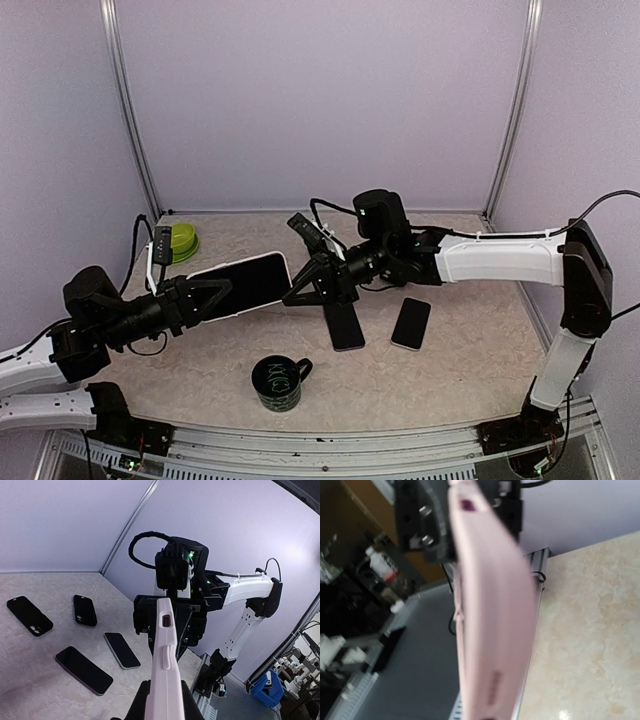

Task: Put the phone into the phone case
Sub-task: Press the bottom corners of the phone case, then pass from the left arm to the right

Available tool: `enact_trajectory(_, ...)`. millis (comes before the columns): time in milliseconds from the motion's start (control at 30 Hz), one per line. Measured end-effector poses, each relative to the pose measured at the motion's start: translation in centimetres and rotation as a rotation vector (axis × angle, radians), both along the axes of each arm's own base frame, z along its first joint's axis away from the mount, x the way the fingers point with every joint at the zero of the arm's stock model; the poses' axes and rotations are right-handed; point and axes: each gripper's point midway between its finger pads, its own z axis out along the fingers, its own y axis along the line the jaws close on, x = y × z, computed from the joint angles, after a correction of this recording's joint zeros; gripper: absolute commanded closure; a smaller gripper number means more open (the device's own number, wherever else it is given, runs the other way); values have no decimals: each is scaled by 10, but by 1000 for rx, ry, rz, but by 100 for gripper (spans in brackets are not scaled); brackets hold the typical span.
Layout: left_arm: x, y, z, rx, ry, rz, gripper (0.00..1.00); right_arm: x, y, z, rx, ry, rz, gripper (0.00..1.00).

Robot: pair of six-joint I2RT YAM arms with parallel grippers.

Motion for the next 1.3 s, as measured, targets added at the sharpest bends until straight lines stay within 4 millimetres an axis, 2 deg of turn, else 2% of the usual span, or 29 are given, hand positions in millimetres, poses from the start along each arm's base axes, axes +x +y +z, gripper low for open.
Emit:
enact_trajectory(167,-13,-9,4,-11,-15,-78,100,-19,-13,7,68,-136,18,100)
enact_trajectory(367,-18,-13,7,-20,-28,-114,100,-25,-19,10,115,-242,21,100)
enact_trajectory(500,-19,-14,5,-15,-25,-120,100,-25,-20,7,113,-280,25,85)
enact_trajectory(633,-19,-13,5,-19,-15,-116,100,-26,-30,9,111,-327,30,81)
enact_trajectory(700,-11,-6,6,-20,-14,-63,100,-24,-43,17,120,-338,31,79)
enact_trajectory(800,5,4,2,-8,3,30,100,-23,-61,44,174,-397,15,78)
enact_trajectory(867,8,6,-3,6,17,51,100,-26,-68,59,206,-435,8,71)
enact_trajectory(933,10,7,-7,17,26,63,100,-29,-72,65,213,-455,0,58)
enact_trajectory(967,11,7,-9,23,31,70,100,-28,-73,66,210,-469,-9,48)
enact_trajectory(1067,14,7,-15,40,47,83,100,-18,-71,58,163,-498,-57,29)
enact_trajectory(1200,18,5,-29,80,84,94,100,-3,-70,47,90,-561,-129,15)
enact_trajectory(1300,20,3,-39,106,114,94,100,7,-68,41,52,-622,-172,12)
